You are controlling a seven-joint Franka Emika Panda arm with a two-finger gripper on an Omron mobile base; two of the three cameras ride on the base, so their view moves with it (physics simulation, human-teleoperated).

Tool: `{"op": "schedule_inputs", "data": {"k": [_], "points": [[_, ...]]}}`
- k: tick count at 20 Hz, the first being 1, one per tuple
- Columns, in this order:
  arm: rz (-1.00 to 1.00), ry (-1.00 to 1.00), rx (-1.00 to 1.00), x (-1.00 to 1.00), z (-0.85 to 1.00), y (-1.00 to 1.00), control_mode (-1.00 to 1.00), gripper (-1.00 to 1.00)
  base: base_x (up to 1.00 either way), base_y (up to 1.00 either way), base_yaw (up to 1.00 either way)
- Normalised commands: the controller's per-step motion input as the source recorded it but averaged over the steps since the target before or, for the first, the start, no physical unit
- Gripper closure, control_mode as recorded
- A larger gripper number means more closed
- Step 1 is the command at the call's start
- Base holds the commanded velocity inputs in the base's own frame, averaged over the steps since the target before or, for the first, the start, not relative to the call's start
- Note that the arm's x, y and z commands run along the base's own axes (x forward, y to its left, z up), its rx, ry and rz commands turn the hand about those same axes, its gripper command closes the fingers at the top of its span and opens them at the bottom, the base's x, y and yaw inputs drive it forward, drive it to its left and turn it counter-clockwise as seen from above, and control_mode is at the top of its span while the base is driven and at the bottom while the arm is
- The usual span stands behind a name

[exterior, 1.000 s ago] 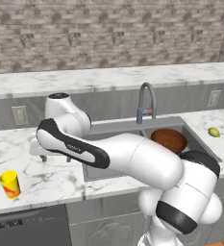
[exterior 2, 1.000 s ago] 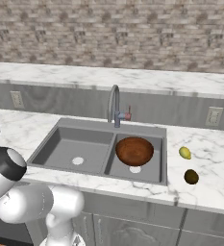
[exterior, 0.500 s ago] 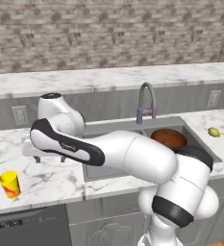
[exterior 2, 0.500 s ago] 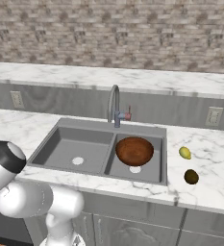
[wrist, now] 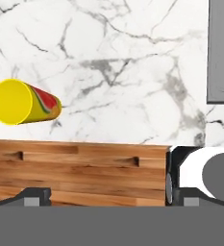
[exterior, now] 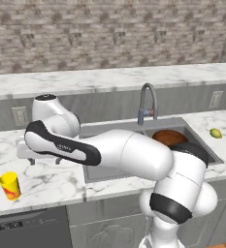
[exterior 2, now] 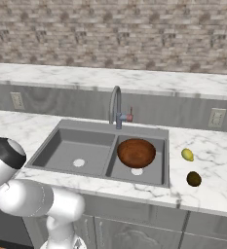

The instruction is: Remove the lemon and avocado from the sink. Then move the bowl and cup from the counter to the sink for washing.

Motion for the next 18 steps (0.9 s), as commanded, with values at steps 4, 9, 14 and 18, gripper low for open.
{"op": "schedule_inputs", "data": {"k": [4, 9, 14, 18], "points": [[0.0, 0.0, 0.0, 0.0, 0.0, 0.19, -1.0, -1.0, 0.0, 0.0, 0.0], [0.01, 0.0, 0.0, 0.04, -0.02, 0.15, -1.0, -1.0, 0.0, 0.0, 0.0], [0.0, 0.0, 0.0, 0.03, -0.03, 0.17, -1.0, -1.0, 0.0, 0.0, 0.0], [0.0, 0.0, 0.0, 0.02, -0.06, 0.2, -1.0, -1.0, 0.0, 0.0, 0.0]]}}
